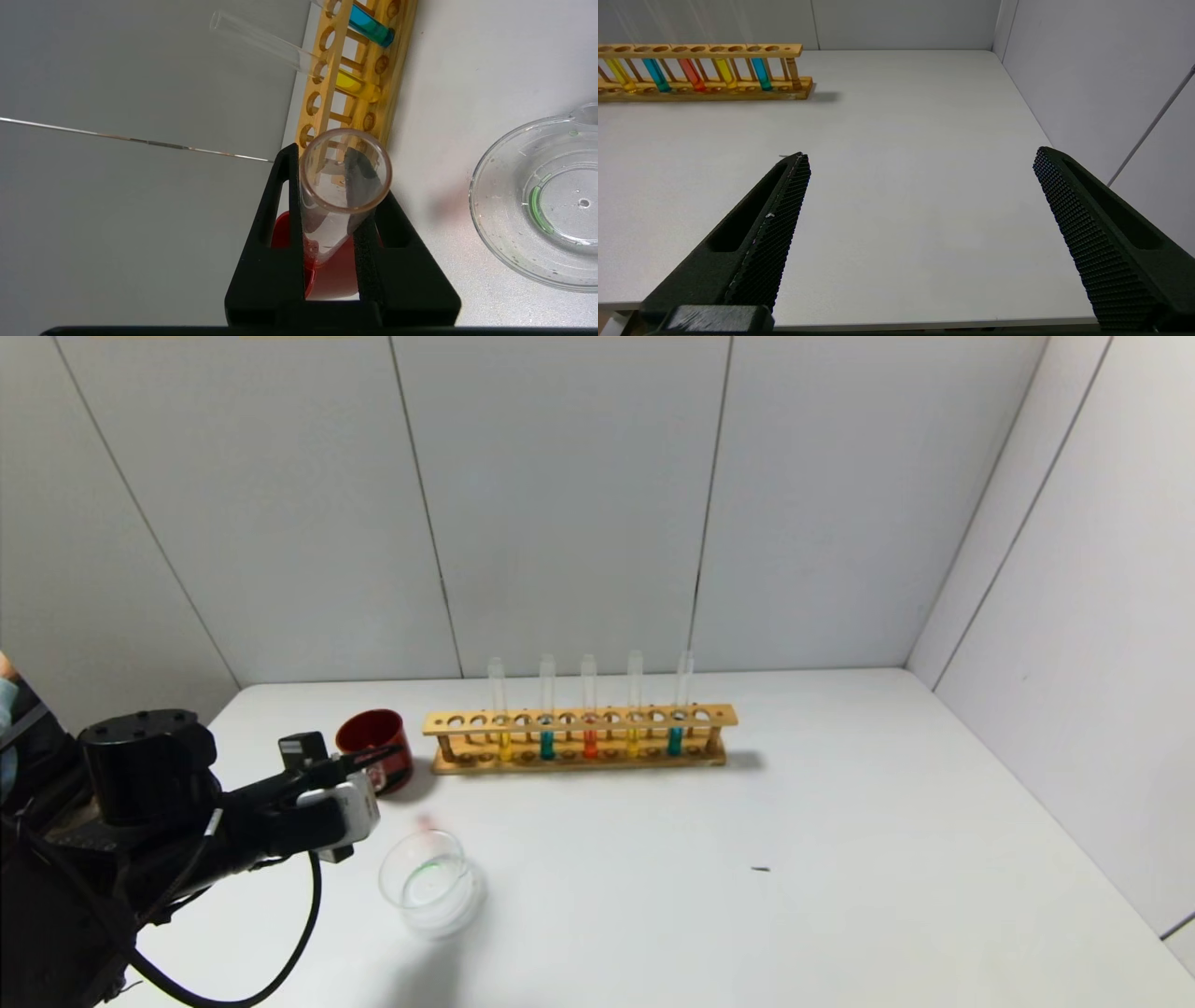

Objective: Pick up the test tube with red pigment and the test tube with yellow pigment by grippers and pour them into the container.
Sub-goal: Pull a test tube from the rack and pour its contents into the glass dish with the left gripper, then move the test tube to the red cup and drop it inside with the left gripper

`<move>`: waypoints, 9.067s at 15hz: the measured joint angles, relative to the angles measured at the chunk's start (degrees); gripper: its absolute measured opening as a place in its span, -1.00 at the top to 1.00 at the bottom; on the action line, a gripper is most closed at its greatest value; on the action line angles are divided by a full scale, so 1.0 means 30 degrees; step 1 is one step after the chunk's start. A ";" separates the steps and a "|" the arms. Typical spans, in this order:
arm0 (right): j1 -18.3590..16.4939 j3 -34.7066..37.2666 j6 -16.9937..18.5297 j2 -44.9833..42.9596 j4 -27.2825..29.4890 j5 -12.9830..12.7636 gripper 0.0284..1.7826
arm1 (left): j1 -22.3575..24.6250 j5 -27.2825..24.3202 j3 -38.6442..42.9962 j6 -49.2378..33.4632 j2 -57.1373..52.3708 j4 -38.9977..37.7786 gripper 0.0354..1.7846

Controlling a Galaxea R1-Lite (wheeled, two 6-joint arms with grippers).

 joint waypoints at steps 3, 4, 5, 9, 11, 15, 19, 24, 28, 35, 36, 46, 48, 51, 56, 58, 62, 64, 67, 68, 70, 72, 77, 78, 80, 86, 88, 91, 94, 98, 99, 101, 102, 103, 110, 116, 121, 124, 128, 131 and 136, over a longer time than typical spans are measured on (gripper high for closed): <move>0.0000 0.0000 0.0000 0.0000 0.0000 0.0000 -0.96 | -0.0028 -0.0012 0.0118 0.1057 -0.0167 -0.0240 0.65; 0.0000 0.0000 0.0004 0.0000 0.0000 0.0000 -0.96 | -0.0004 -0.0012 0.0219 0.1260 -0.0219 -0.0264 0.65; 0.0000 0.0000 0.0000 0.0000 0.0000 -0.0008 -0.96 | 0.0016 -0.0037 0.0333 0.1552 -0.0256 -0.0256 0.65; 0.0000 0.0000 0.0004 0.0000 0.0004 -0.0008 -0.96 | 0.0037 -0.0020 0.0618 0.3564 -0.0057 -0.0171 0.65; 0.0000 0.0000 0.0000 0.0000 0.0004 0.0000 -0.96 | 0.0024 0.0073 0.0553 0.4380 0.0211 -0.0171 0.65; 0.0000 0.0000 0.0000 0.0000 0.0004 0.0000 -0.96 | -0.0004 0.0634 0.0183 0.6563 0.0837 -0.0154 0.65; 0.0000 0.0000 0.0004 0.0000 0.0004 0.0000 -0.96 | -0.0012 0.1313 0.0138 0.7782 0.1296 -0.0183 0.65; 0.0000 0.0000 0.0000 0.0000 0.0000 -0.0008 -0.96 | -0.0102 0.2609 0.0175 0.9383 0.1516 -0.0264 0.65; 0.0000 0.0000 0.0012 0.0000 0.0000 0.0000 -0.96 | -0.0492 0.2523 0.0435 0.9501 0.1467 -0.0240 0.65; 0.0000 0.0000 0.0004 0.0000 0.0000 -0.0008 -0.96 | -0.0102 0.2507 0.0333 1.0878 0.1682 -0.1008 0.65; 0.0000 0.0000 0.0004 0.0000 0.0000 0.0000 -0.96 | -0.0102 0.2491 0.0358 1.1126 0.1764 -0.1048 0.65; 0.0000 0.0000 0.0000 0.0000 0.0004 0.0000 -0.96 | -0.0849 0.3279 0.0183 1.1585 0.2792 -0.2150 0.65; 0.0000 0.0000 0.0004 0.0000 0.0000 0.0000 -0.96 | -0.0866 0.3287 0.0203 1.1593 0.2800 -0.2166 0.65; 0.0000 0.0000 0.0000 0.0000 0.0000 -0.0008 -0.96 | -0.0866 0.3287 0.0203 1.1943 0.2775 -0.2178 0.65; 0.0000 0.0000 0.0012 0.0000 0.0000 0.0000 -0.96 | -0.0866 0.3287 0.0154 1.2670 0.2849 -0.2174 0.65; 0.0000 0.0000 0.0004 0.0000 0.0000 0.0000 -0.96 | -0.0829 0.3161 0.0073 1.3121 0.2857 -0.2141 0.65; 0.0000 0.0000 0.0004 0.0000 0.0000 0.0000 -0.96 | -0.0670 0.2141 -0.0199 1.3601 0.2767 -0.2105 0.65; 0.0000 0.0000 0.0004 0.0000 0.0004 0.0000 -0.96 | -0.0524 0.2011 -0.0423 1.3698 0.2767 -0.2105 0.65; 0.0000 0.0000 0.0012 0.0000 0.0000 0.0000 -0.96 | -0.0451 0.2003 -0.0524 1.3702 0.2800 -0.2121 0.65; 0.0000 0.0000 0.0012 0.0000 0.0004 -0.0008 -0.96 | -0.0451 0.2028 -0.0532 1.3718 0.2820 -0.2129 0.65; 0.0000 0.0000 0.0004 0.0000 0.0000 0.0000 -0.96 | -0.0451 0.2020 -0.0569 1.3735 0.2938 -0.2141 0.65; 0.0000 0.0000 0.0012 0.0000 0.0000 -0.0008 -0.96 | -0.0398 0.2020 -0.0622 1.3747 0.3052 -0.2166 0.65; 0.0000 0.0000 0.0012 0.0000 0.0000 0.0000 -0.96 | -0.0349 0.2020 -0.0516 1.4397 0.3133 -0.3279 0.65; 0.0000 0.0000 0.0004 0.0000 0.0004 -0.0008 -0.96 | -0.0333 0.2028 -0.0479 1.4572 0.3153 -0.3308 0.65; 0.0000 0.0000 0.0004 0.0000 0.0004 -0.0008 -0.96 | -0.0325 0.2032 -0.0475 1.4710 0.3190 -0.3344 0.65; 0.0000 0.0000 0.0004 0.0000 0.0000 0.0000 -0.96 | -0.0313 0.2020 -0.0605 1.5409 0.3361 -0.3986 0.65; 0.0000 0.0000 0.0004 0.0000 0.0000 -0.0008 -0.96 | -0.0313 0.2028 -0.0626 1.5445 0.3361 -0.4088 0.65; 0.0000 0.0000 0.0000 0.0000 0.0004 0.0000 -0.96 | -0.0313 0.2011 -0.0634 1.5474 0.3361 -0.4324 0.65; 0.0000 0.0000 0.0004 0.0000 0.0004 0.0000 -0.96 | -0.0313 0.2011 -0.0642 1.5527 0.3361 -0.4502 0.65; 0.0000 0.0000 0.0000 0.0000 0.0000 0.0000 -0.96 | -0.0313 0.1975 -0.0626 1.6449 0.3296 -0.5421 0.65; 0.0000 0.0000 0.0000 0.0000 0.0004 -0.0008 -0.96 | -0.0313 0.1967 -0.0549 1.6620 0.3271 -0.5437 0.65; 0.0000 0.0000 0.0000 0.0000 0.0004 0.0000 -0.96 | -0.0313 0.1967 -0.0451 1.6831 0.3178 -0.5437 0.65; 0.0000 0.0000 0.0004 0.0000 0.0004 -0.0008 -0.96 | -0.0313 0.1967 -0.0451 1.7136 0.3105 -0.5445 0.65; 0.0000 0.0000 0.0004 0.0000 0.0000 -0.0008 -0.96 | -0.0313 0.1955 -0.0496 1.7493 0.3011 -0.5445 0.65; 0.0000 0.0000 0.0012 0.0000 0.0004 -0.0008 -0.96 | -0.0313 0.2003 -0.1012 1.8522 0.2479 -0.5445 0.65; 0.0000 0.0000 0.0004 0.0000 0.0004 -0.0008 -0.96 | -0.0325 0.3629 -0.0549 1.6307 0.2129 -0.5437 0.65; 0.0000 0.0000 0.0004 0.0000 0.0000 -0.0008 -0.96 | -0.3239 1.2646 -0.1008 0.5246 0.0276 -0.5400 0.65; 0.0000 0.0000 0.0000 0.0000 0.0000 -0.0008 -0.96 | -0.5201 1.9216 -0.6034 -0.2003 -0.0479 -0.3994 0.65; 0.0000 0.0000 0.0004 0.0000 0.0000 -0.0008 -0.96 | -0.5092 2.3187 -1.1943 -1.3048 -0.1581 0.2857 0.65; 0.0000 0.0000 0.0004 0.0000 0.0004 -0.0008 -0.96 | -0.3531 2.2167 -1.2560 -1.9440 -0.1946 0.7103 0.65; 0.0000 0.0000 0.0000 0.0000 0.0004 0.0000 -0.96 | -0.2511 1.9371 -1.1459 -2.2427 -0.1564 0.7424 0.65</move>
